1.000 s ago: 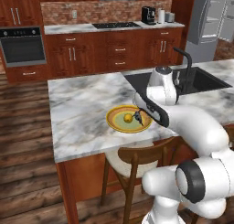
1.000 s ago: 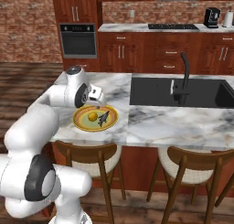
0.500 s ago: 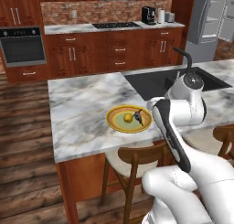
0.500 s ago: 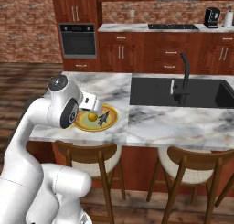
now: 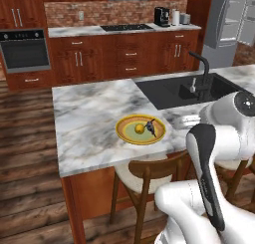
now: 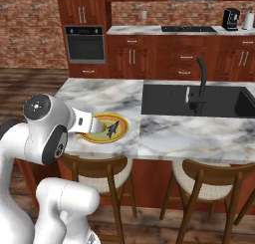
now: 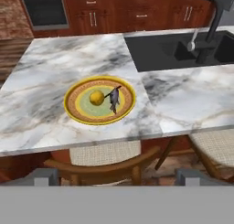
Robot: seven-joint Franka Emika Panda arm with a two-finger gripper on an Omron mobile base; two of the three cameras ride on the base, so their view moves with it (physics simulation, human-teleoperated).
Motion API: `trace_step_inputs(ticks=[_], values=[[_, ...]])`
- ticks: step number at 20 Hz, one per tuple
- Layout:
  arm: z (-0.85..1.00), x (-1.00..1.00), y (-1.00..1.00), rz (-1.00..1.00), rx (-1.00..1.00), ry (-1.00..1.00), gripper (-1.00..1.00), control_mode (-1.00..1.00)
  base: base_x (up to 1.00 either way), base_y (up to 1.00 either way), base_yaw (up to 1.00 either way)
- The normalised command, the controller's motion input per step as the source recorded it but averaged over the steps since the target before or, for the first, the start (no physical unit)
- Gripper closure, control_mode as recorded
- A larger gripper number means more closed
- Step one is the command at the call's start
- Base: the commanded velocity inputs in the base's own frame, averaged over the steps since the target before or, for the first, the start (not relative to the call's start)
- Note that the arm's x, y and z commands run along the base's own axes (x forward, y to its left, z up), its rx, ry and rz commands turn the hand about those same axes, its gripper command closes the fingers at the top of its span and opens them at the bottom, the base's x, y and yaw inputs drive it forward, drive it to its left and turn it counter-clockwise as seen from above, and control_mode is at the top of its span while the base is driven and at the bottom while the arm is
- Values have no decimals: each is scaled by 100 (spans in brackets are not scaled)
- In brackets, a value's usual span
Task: Take the cheese, fish, and lemon from the fridge and place them on the plate on the dining counter to create an appetizer plate.
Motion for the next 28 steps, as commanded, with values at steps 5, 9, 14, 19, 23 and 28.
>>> trace_step_inputs(ticks=[5,9,14,19,23,28], values=[[18,-40,-8,0,0,-1,-100,100,-56,-39,0],[0,0,0,0,0,0,-100,100,-70,-98,-3],[0,0,0,0,0,0,-100,100,-18,-100,-2],[0,0,0,0,0,0,-100,100,0,-100,-2],[0,0,0,0,0,0,-100,100,0,-100,-3],[0,0,0,0,0,0,-100,100,0,-100,-9]])
